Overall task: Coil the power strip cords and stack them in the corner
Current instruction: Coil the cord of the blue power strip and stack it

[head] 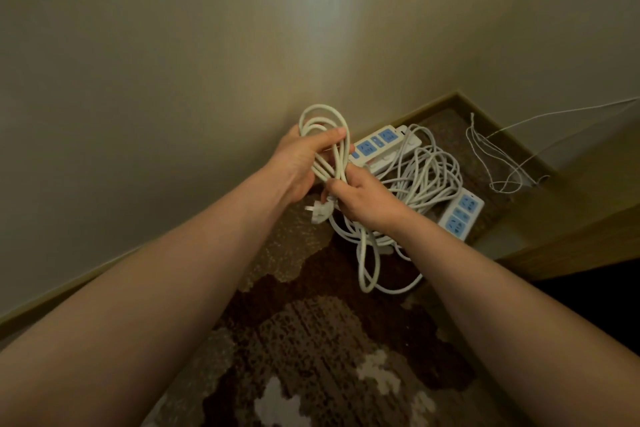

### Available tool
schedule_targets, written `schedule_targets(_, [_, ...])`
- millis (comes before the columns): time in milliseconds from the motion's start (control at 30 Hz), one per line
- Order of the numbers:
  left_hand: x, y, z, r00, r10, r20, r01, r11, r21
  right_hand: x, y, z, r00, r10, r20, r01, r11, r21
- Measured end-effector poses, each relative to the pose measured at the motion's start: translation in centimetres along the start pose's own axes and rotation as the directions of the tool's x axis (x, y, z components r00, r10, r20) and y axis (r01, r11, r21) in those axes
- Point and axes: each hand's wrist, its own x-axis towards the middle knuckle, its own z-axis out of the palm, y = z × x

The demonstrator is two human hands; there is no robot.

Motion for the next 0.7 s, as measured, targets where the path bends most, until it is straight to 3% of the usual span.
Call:
schedule_targets(167, [0.5,-0.5,0.8,0.999,0.014,-0.041,-0.010,0.996,0.084,-0.7,0.6,-0.1,0.994,0.105,-0.037,-0.103,0.993,0.057])
schedule_targets(300, [1.6,-1.0,1.0,0.982,0.070,-0.177,-0.053,0.994,0.098,-1.2,0.9,0.8,0.965,0.114,-0.235,-0.149,0.980,-0.135])
schedule_targets(500, [2.5,-1.9,1.8,0.936,0.149,-0.319,-0.090,0.978,0.191,-2.1,1.6,1.2,0.950,0.103,-0.297,-0.120,0.992,-0.042])
schedule_targets(600, [2.9,-2.0,3.2,0.941,0.162,-0.296,-0.063,0.946,0.318,-2.3,2.6,0.6,0.945,0.098,-0.311,-0.094,0.995,0.029])
schedule_targets(700, [3.4,-1.9,3.9,0.989,0.082,-0.127,-0.028,0.924,0.382,-2.6,3.7,0.1,0.937,0.115,-0.331,-0.092,0.992,0.085])
